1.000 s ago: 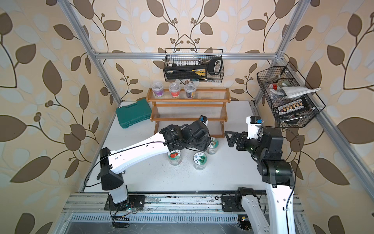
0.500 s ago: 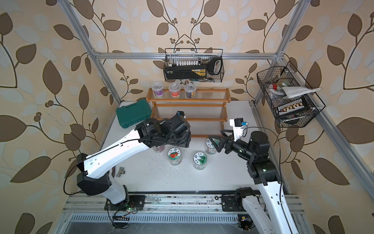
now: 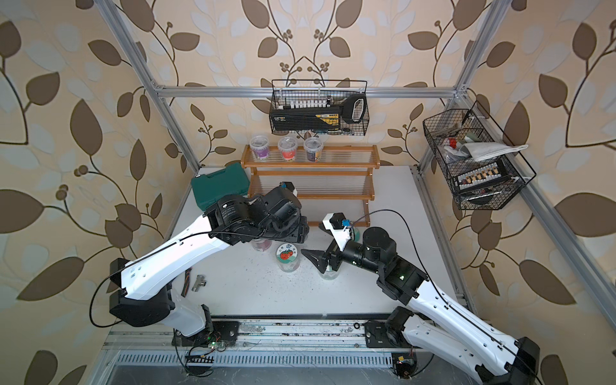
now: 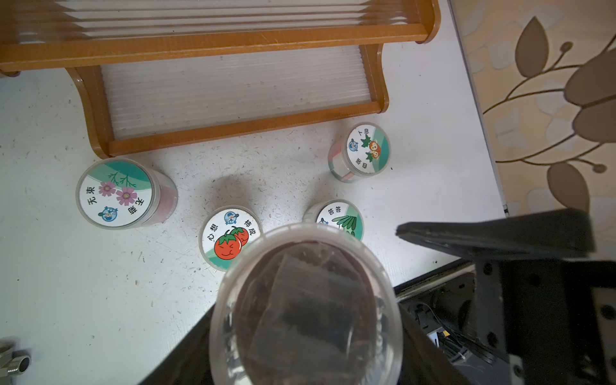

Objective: Place the seed container on the shelf
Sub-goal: Pick up the seed jar at the center of the board.

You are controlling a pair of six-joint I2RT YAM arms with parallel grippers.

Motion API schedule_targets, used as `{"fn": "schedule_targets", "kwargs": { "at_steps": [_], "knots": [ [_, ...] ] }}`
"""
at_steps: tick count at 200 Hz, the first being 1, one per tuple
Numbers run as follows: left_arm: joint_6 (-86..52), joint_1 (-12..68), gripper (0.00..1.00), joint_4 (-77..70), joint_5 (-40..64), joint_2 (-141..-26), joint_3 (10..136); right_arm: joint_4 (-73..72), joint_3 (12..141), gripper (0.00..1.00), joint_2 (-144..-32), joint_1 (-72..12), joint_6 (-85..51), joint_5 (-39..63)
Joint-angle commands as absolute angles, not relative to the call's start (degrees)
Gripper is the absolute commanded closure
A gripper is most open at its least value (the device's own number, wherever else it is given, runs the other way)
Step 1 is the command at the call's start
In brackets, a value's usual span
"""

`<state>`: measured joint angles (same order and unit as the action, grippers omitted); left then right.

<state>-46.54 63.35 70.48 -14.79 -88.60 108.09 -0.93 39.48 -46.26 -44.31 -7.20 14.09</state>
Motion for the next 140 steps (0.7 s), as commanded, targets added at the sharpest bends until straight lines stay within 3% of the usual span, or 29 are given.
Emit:
{"fn": "schedule_targets", "kwargs": {
  "at_steps": [1,89,140],
  "knots": [
    [-46.8,63.0,0.5,68.4,-13.5,-85.7,107.2,-9.5,37.5,0.01,-47.6,-45.7,-5.8,8.6],
    [-45.8,63.0,0.49,65.2,-11.0,-84.8,104.8,-18.2,36.2,0.01,-50.8,-49.0,-4.5,6.2],
    [-45.6,63.0,0.5,64.2,-9.4,-84.6,104.7,-18.5,36.4,0.09,-51.6,-49.2,-3.4,7.6]
  ]
}}
